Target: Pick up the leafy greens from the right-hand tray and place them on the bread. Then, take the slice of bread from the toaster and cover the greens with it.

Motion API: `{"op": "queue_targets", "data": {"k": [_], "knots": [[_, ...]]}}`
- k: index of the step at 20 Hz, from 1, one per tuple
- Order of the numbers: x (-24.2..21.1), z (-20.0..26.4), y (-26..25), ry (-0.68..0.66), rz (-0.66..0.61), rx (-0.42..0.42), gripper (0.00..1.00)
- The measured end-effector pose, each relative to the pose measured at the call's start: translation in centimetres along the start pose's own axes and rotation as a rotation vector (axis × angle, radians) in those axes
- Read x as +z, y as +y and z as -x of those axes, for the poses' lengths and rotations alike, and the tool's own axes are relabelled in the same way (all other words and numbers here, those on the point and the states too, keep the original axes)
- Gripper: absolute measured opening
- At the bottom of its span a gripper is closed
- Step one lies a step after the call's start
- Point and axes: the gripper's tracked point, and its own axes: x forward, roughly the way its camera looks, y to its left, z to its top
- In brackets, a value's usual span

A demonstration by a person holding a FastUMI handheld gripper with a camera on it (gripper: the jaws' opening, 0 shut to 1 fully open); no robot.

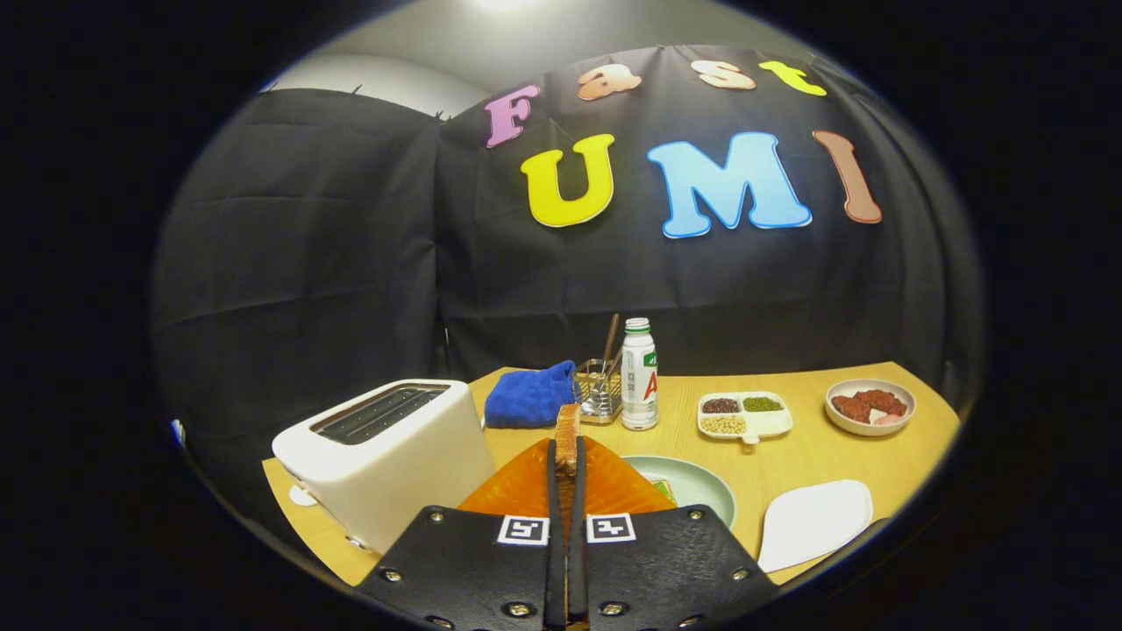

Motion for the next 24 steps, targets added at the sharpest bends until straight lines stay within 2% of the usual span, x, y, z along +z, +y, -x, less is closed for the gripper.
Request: {"op": "queue_targets", "data": {"k": [7, 9, 13, 14, 15, 18, 24], "knots": [[-2.4, -1.3, -2.5, 0.024, -0.036, -0.033, 0.02], [-2.5, -1.2, -4.2, 0.024, -0.001, -0.088, 0.02], [-3.0, -1.1, -5.6, 0.046, 0.072, -0.134, 0.12], [-3.1, -1.1, -5.9, 0.051, 0.086, -0.148, 0.23], [-3.5, -1.1, -6.3, 0.055, 0.091, -0.160, 0.24], [-4.0, -1.2, -6.9, 0.071, 0.091, -0.171, 0.33], [-4.6, -1.5, -8.4, 0.083, 0.122, -0.211, 0.35]]}}
